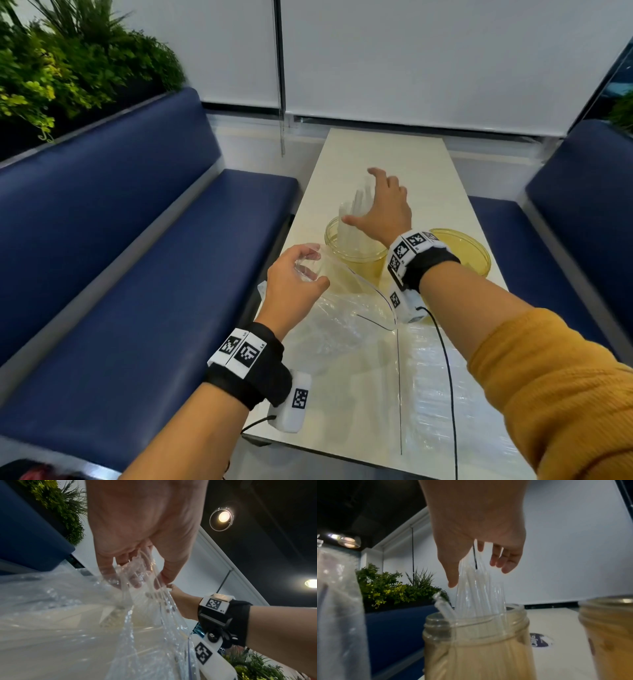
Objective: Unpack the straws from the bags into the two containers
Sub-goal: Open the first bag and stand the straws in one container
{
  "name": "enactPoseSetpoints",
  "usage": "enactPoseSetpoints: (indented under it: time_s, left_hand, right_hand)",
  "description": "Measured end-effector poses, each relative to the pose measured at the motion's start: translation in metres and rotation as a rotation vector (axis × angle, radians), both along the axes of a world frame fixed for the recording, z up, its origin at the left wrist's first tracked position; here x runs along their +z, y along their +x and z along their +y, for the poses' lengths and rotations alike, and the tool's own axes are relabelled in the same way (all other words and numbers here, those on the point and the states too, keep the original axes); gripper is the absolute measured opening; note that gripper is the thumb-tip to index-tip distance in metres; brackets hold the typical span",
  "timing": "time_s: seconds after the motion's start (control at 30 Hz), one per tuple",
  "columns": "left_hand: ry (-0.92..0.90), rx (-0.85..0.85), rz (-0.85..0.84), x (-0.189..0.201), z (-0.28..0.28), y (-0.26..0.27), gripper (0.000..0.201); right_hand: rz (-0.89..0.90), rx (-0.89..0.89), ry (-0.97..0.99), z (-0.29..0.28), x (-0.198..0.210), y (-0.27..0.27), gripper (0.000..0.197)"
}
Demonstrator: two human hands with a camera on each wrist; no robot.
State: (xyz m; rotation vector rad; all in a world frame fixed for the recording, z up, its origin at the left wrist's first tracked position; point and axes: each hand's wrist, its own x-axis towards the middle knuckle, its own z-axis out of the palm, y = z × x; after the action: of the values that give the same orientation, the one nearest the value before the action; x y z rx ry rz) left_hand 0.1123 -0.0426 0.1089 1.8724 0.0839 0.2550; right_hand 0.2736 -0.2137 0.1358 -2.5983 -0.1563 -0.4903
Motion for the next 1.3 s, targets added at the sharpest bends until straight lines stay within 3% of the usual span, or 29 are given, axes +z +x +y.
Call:
enactPoseSetpoints:
  time_s: [0.1, 0.2, 0.27, 0.37, 0.5, 0.53, 0.6, 0.7, 0.77, 0.83, 0.97, 1.13, 1.3]
  left_hand:
    - [-0.006, -0.017, 0.002, 0.003, 0.0, 0.001, 0.049]
    - [0.002, -0.043, 0.017, 0.004, 0.0, 0.001, 0.05]
    - [0.005, -0.059, 0.02, 0.005, -0.001, 0.0, 0.05]
    - [0.002, -0.073, 0.021, 0.007, -0.002, 0.0, 0.051]
    - [-0.001, -0.091, 0.022, 0.01, -0.006, 0.0, 0.053]
    - [0.002, -0.098, 0.021, 0.011, -0.007, 0.001, 0.054]
    - [0.014, -0.119, 0.02, 0.012, -0.01, 0.001, 0.057]
    - [0.032, -0.152, 0.015, 0.013, -0.015, 0.001, 0.06]
    - [0.045, -0.174, 0.008, 0.012, -0.018, 0.0, 0.063]
    - [0.087, -0.188, 0.017, 0.013, -0.021, -0.003, 0.064]
    - [0.155, -0.199, 0.035, 0.01, -0.022, -0.009, 0.069]
    - [0.129, -0.201, 0.049, 0.005, -0.024, -0.01, 0.073]
    - [0.134, -0.198, 0.064, 0.0, -0.02, -0.008, 0.068]
  right_hand:
    - [-0.137, 0.145, -0.096, 0.001, 0.005, 0.003, 0.081]
    - [0.058, 0.221, -0.404, 0.0, -0.008, 0.001, 0.055]
    - [0.15, 0.206, -0.542, -0.004, -0.017, -0.002, 0.051]
    - [0.126, 0.197, -0.347, -0.01, -0.009, -0.015, 0.048]
    - [-0.146, 0.151, -0.19, -0.012, 0.027, -0.047, 0.03]
    - [-0.11, 0.173, -0.143, -0.012, 0.037, -0.058, 0.033]
    - [0.129, 0.29, -0.073, -0.013, 0.052, -0.082, 0.041]
    - [0.457, 0.441, -0.211, -0.007, 0.045, -0.11, 0.032]
    - [0.498, 0.434, -0.359, -0.002, 0.027, -0.118, 0.035]
    - [0.556, 0.397, -0.476, 0.0, 0.01, -0.121, 0.057]
    - [0.674, 0.44, -0.532, -0.002, -0.006, -0.127, 0.069]
    - [0.515, 0.52, -0.711, -0.002, -0.016, -0.141, 0.048]
    - [0.303, 0.56, -0.858, -0.003, -0.024, -0.149, 0.046]
